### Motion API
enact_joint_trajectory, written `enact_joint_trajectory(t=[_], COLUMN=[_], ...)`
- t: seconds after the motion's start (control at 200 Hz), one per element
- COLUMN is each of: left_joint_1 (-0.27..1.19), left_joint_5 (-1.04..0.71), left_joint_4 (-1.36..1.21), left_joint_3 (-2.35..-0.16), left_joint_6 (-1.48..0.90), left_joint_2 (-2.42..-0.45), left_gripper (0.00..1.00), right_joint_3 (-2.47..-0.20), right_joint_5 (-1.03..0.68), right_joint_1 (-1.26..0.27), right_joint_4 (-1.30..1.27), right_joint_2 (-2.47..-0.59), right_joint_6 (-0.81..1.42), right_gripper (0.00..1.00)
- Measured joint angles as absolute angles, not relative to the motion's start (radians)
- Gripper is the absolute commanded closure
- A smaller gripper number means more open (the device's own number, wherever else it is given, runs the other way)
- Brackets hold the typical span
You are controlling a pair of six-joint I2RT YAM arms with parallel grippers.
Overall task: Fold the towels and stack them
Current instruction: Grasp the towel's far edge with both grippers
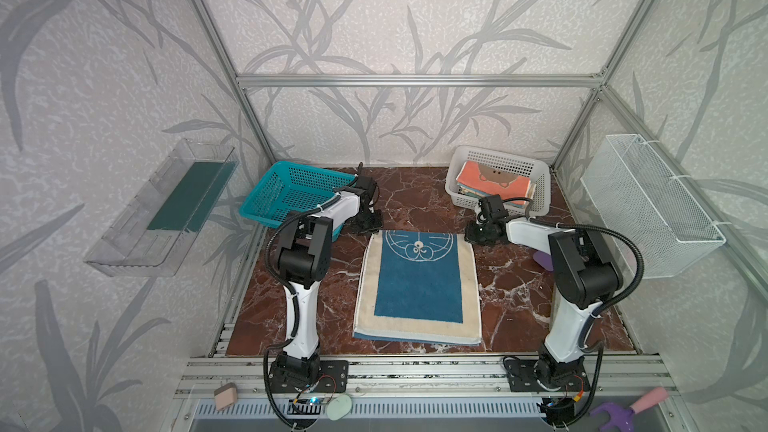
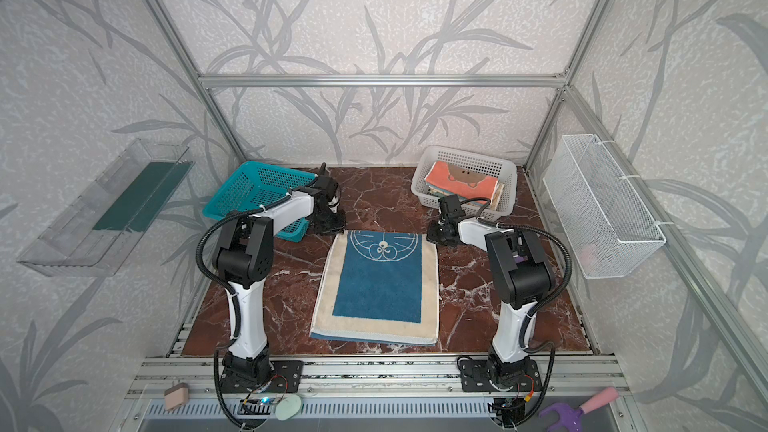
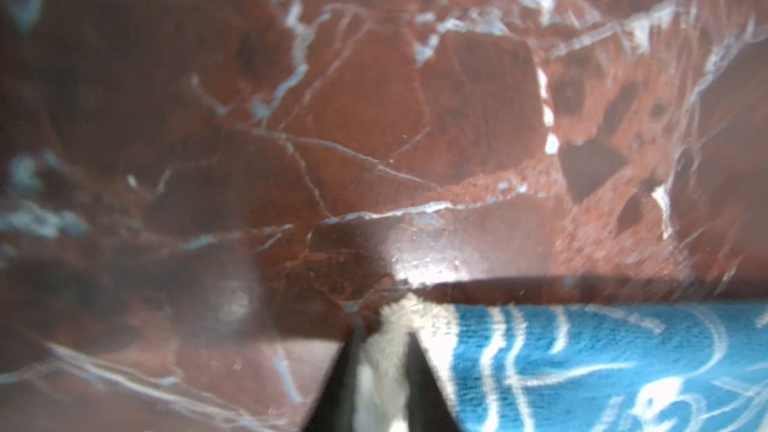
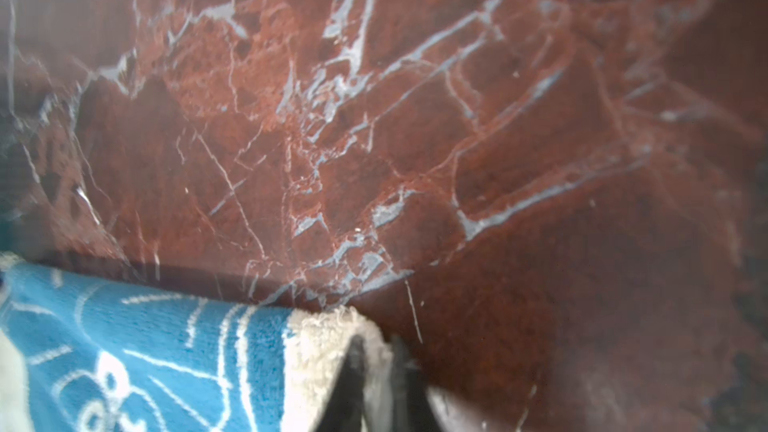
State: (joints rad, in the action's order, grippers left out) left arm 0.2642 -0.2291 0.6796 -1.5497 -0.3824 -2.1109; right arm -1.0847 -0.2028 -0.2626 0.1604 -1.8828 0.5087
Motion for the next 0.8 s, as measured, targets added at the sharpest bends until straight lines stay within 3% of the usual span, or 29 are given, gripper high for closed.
enact_joint_trajectory(t=[0.8], left_joint_1=[0.233], left_joint_5=[-0.334], left_joint_4=[0.535], left_joint_3=[-1.378], left_joint_6=[-0.332], left_joint_2=[-1.795], left_gripper=[1.00], right_joint_3=[-1.082], right_joint_5=[-0.299], right_joint_1=[-0.191], right_joint_4=[0.180], right_joint_2=[-1.651], right_joint_6=[0.364], right_gripper=[1.00])
